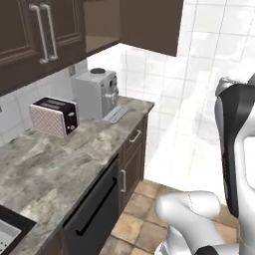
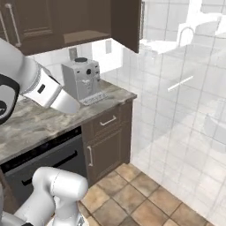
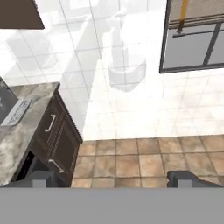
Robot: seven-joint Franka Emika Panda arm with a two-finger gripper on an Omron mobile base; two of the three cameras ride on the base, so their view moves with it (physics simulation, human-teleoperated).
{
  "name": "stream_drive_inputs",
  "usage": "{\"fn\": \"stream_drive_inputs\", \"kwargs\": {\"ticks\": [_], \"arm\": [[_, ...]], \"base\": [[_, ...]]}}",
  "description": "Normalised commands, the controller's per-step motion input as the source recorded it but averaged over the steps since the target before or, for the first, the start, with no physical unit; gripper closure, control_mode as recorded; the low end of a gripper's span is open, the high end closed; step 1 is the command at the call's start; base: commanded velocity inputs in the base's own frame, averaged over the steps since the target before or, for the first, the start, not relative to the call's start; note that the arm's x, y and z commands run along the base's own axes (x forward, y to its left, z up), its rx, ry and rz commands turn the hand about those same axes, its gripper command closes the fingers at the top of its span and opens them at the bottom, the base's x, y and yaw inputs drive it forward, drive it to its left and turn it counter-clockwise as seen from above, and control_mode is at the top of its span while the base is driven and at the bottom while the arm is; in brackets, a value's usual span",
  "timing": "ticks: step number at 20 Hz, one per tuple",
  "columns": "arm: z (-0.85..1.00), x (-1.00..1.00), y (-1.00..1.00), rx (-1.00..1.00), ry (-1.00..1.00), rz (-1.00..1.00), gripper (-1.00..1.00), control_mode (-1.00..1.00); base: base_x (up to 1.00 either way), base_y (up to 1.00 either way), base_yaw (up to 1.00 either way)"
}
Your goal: Close all open cabinet doors.
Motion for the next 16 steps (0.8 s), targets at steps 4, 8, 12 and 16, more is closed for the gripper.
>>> {"fn": "stream_drive_inputs", "kwargs": {"ticks": [4, 8, 12, 16], "arm": [[0.0, 0.0, 0.0, 0.0, 0.0, 0.0, -1.0, 1.0], [0.0, 0.0, 0.0, 0.0, 0.0, 0.0, -1.0, 1.0], [0.0, 0.0, 0.0, 0.0, 0.0, 0.0, -1.0, 1.0], [0.0, 0.0, 0.0, 0.0, 0.0, 0.0, -1.0, 1.0]], "base": [[0.23, -0.78, 0.28], [0.0, -0.95, 0.26], [0.0, -0.74, 0.4], [0.0, -0.58, 0.52]]}}
